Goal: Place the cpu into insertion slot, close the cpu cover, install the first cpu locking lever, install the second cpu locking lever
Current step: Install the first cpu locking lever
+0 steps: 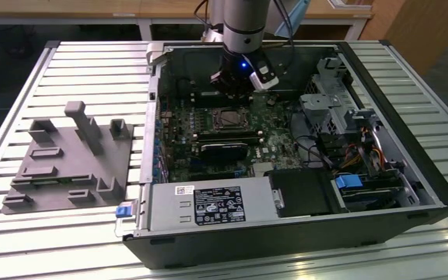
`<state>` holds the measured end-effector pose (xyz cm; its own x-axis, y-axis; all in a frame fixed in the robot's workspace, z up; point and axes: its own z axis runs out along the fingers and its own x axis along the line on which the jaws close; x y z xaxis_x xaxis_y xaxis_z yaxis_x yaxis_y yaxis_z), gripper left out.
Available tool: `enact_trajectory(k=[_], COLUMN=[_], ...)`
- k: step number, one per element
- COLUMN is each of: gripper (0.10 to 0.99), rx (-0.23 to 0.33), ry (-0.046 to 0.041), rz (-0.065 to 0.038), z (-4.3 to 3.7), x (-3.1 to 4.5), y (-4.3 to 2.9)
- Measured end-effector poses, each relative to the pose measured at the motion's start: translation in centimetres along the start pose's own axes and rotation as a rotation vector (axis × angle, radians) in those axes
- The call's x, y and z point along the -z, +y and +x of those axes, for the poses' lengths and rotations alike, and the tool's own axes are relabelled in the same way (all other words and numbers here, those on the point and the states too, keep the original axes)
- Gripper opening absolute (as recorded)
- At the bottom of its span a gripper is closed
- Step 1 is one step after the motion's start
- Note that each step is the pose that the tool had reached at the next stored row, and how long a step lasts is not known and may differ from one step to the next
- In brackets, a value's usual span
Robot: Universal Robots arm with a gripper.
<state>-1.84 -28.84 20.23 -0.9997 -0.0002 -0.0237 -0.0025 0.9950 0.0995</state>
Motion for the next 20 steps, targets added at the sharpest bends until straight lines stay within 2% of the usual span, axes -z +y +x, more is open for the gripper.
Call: enact_trajectory(k=[2,5,8,13,18,20], gripper=[0.106,0.106,0.106,0.106,0.106,0.106], rx=[-0.001,-0.001,-0.001,-0.001,-0.001,-0.001], ry=[-0.0002,-0.0001,0.0001,-0.0001,-0.0001,-0.0001], rz=[0.004,0.019,0.029,0.032,0.032,0.039], z=[0.01,0.00,0.00,0.00,-0.01,-0.02], x=[-0.02,-0.14,-0.26,-0.34,0.11,0.09], y=[0.00,-0.01,-0.01,0.02,0.08,0.09])
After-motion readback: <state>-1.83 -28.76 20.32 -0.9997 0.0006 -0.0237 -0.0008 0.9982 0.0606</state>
